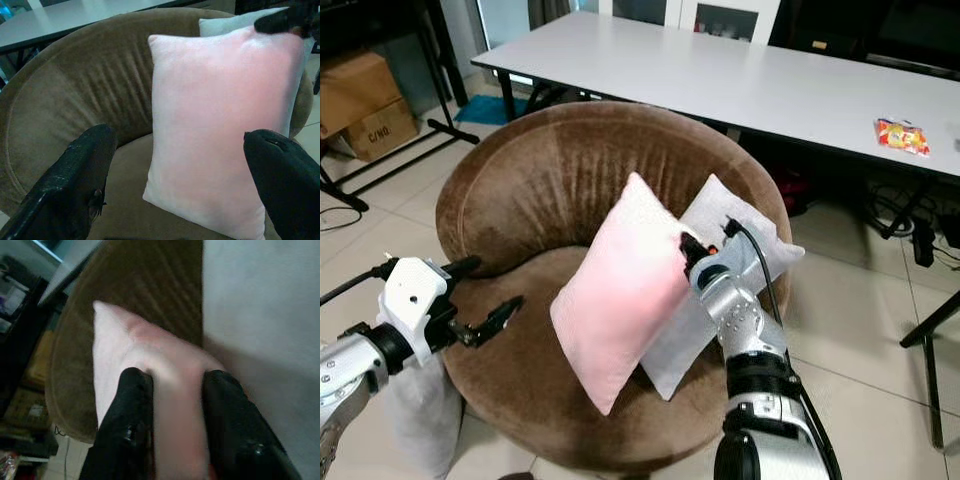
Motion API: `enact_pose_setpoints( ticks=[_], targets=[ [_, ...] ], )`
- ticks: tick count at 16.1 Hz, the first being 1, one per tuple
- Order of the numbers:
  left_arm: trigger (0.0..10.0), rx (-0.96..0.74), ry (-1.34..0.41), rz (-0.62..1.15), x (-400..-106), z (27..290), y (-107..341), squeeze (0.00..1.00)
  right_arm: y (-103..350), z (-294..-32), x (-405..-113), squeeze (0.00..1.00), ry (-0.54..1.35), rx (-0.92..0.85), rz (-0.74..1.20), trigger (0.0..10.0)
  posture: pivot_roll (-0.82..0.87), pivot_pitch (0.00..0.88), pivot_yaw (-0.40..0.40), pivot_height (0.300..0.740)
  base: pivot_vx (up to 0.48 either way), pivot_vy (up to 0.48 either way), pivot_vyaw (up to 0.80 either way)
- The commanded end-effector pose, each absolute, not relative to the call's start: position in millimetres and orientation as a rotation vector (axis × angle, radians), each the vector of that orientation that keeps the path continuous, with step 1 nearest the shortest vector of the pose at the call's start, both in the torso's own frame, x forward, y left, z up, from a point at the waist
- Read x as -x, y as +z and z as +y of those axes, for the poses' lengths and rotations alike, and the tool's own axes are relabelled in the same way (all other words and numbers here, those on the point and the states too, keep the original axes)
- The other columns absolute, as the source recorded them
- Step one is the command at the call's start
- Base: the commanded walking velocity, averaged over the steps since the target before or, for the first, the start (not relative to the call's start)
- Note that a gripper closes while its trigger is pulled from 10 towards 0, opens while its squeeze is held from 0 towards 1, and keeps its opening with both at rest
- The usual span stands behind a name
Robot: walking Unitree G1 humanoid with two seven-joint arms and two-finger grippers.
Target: Move the pillow to the sofa from floor
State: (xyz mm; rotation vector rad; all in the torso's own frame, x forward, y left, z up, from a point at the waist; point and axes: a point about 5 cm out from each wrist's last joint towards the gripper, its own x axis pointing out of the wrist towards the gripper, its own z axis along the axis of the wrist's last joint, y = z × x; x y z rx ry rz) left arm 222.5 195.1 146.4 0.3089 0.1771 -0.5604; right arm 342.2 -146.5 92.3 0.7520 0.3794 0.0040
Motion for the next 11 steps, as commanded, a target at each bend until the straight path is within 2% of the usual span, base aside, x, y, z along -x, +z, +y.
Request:
enact_pose_setpoints(
  ticks=[1,5,7,9,10,11],
  targets=[
    [10.0,-0.322,-0.558,0.161,-220.4,195.6,151.0,0.35,106.0,-153.9,-342.2,1.00,0.020,-0.740,0.328,10.0,0.02,0.000,-0.045,0.740,0.000,0.000,0.00],
    [10.0,-0.329,-0.495,0.156,-216.3,199.7,150.4,0.33,135.4,-183.7,-321.2,1.00,0.031,-0.667,0.225,10.0,0.00,0.000,-0.041,0.740,0.000,0.000,0.00],
    [10.0,-0.326,-0.445,0.141,-218.6,201.7,150.7,0.33,143.5,-189.8,-310.8,1.00,0.041,-0.618,0.189,10.0,0.00,0.000,-0.036,0.740,0.000,0.000,0.00],
    [10.0,-0.326,-0.271,0.078,-227.7,207.0,155.6,0.32,156.4,-181.2,-295.8,1.00,0.092,-0.454,0.138,10.0,-0.01,0.000,-0.034,0.740,0.000,0.000,0.00],
    [10.0,-0.328,-0.238,0.077,-229.2,208.2,154.9,0.27,157.1,-173.0,-291.8,1.00,0.117,-0.444,0.138,10.0,-0.01,0.000,-0.035,0.740,0.000,0.000,0.00],
    [10.0,-0.329,-0.229,0.074,-229.4,207.8,154.6,0.26,156.5,-168.3,-289.3,1.00,0.124,-0.443,0.142,10.0,-0.01,0.000,-0.036,0.740,0.000,0.000,0.00]
  ],
)
